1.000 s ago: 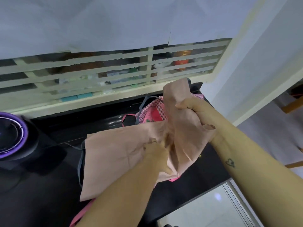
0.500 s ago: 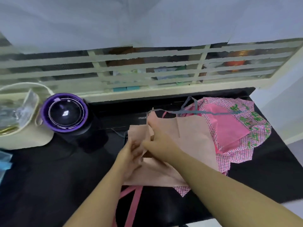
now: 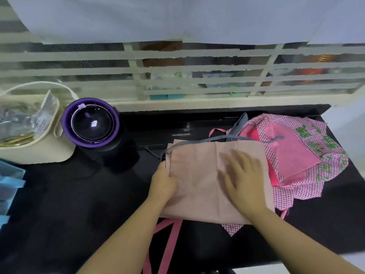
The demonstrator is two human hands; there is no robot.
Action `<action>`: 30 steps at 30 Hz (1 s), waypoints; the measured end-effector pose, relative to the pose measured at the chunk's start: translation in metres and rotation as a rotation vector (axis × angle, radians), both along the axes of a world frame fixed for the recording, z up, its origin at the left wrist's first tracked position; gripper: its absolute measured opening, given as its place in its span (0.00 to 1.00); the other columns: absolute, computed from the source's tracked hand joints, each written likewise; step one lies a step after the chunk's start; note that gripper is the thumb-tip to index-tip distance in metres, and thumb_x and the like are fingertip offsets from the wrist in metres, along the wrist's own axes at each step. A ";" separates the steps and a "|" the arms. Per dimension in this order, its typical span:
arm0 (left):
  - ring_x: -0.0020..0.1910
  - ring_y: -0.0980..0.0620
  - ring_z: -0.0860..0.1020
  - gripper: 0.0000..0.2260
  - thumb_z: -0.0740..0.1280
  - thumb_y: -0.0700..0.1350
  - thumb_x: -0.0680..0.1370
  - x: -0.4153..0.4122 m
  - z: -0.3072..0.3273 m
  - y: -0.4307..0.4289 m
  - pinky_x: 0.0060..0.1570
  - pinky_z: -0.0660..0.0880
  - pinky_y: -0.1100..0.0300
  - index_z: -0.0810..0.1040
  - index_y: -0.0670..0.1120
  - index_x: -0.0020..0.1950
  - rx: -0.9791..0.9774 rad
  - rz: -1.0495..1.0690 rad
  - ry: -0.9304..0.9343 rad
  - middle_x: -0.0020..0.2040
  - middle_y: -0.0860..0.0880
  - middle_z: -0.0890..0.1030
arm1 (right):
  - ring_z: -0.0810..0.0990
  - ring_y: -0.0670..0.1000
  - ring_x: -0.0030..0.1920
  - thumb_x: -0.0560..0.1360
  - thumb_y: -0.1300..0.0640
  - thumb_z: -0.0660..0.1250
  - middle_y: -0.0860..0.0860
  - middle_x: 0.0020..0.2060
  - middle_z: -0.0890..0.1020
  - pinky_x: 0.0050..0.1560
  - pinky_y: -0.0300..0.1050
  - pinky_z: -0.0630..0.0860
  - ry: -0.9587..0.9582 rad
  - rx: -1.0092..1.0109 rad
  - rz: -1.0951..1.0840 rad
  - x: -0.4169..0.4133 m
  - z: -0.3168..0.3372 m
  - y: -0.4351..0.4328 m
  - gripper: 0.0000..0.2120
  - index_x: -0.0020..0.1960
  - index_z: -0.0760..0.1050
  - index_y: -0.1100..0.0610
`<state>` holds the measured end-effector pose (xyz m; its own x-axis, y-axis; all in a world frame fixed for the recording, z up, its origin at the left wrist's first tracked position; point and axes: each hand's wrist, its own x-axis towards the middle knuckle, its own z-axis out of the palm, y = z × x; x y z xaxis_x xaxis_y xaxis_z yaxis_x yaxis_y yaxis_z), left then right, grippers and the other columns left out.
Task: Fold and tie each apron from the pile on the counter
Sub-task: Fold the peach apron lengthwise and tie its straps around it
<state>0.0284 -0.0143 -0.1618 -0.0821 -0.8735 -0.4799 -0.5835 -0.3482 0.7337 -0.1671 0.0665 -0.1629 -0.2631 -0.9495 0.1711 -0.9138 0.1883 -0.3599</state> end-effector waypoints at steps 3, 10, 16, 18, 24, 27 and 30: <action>0.43 0.59 0.72 0.19 0.54 0.36 0.80 -0.003 -0.001 0.005 0.37 0.68 0.66 0.65 0.47 0.70 -0.027 0.019 -0.003 0.50 0.53 0.74 | 0.62 0.63 0.72 0.76 0.38 0.49 0.60 0.73 0.65 0.69 0.69 0.58 0.133 0.278 -0.049 -0.018 -0.015 0.008 0.32 0.73 0.66 0.54; 0.65 0.50 0.66 0.26 0.60 0.39 0.75 -0.023 0.007 0.023 0.66 0.65 0.54 0.62 0.43 0.74 -0.687 -0.183 -0.211 0.70 0.43 0.67 | 0.54 0.59 0.76 0.74 0.30 0.42 0.55 0.77 0.55 0.66 0.70 0.40 0.171 0.442 0.005 0.001 -0.038 0.007 0.36 0.77 0.55 0.46; 0.77 0.49 0.37 0.35 0.33 0.63 0.72 -0.036 -0.036 0.022 0.73 0.37 0.47 0.43 0.56 0.78 -0.431 -0.862 -0.544 0.78 0.52 0.36 | 0.61 0.59 0.72 0.79 0.35 0.40 0.57 0.73 0.66 0.66 0.68 0.51 0.214 0.396 0.109 -0.008 -0.045 0.006 0.30 0.73 0.61 0.49; 0.76 0.48 0.33 0.37 0.34 0.69 0.70 -0.028 -0.045 0.014 0.71 0.32 0.46 0.38 0.58 0.77 -0.439 -0.817 -0.650 0.75 0.51 0.29 | 0.59 0.58 0.72 0.80 0.35 0.40 0.56 0.73 0.66 0.68 0.64 0.51 0.242 0.367 0.089 -0.026 -0.047 0.014 0.30 0.74 0.60 0.50; 0.74 0.40 0.56 0.42 0.58 0.69 0.74 -0.035 -0.016 -0.026 0.69 0.59 0.46 0.44 0.51 0.78 -0.365 -0.543 -0.684 0.78 0.43 0.40 | 0.68 0.61 0.70 0.80 0.36 0.41 0.57 0.71 0.70 0.67 0.64 0.62 0.217 0.465 -0.021 -0.049 -0.041 0.029 0.32 0.73 0.66 0.52; 0.71 0.38 0.63 0.37 0.63 0.57 0.78 -0.030 0.001 -0.052 0.64 0.67 0.47 0.44 0.48 0.79 -0.242 -0.197 -0.408 0.78 0.45 0.38 | 0.66 0.62 0.71 0.77 0.33 0.35 0.56 0.73 0.65 0.67 0.64 0.60 0.197 0.501 0.015 -0.050 -0.035 0.025 0.36 0.75 0.61 0.50; 0.71 0.41 0.64 0.35 0.63 0.49 0.80 -0.014 0.003 -0.066 0.66 0.65 0.51 0.44 0.47 0.79 -0.163 0.121 -0.147 0.78 0.42 0.48 | 0.46 0.56 0.77 0.63 0.27 0.19 0.50 0.78 0.47 0.74 0.59 0.43 0.173 0.525 0.036 -0.053 -0.033 0.024 0.48 0.77 0.43 0.45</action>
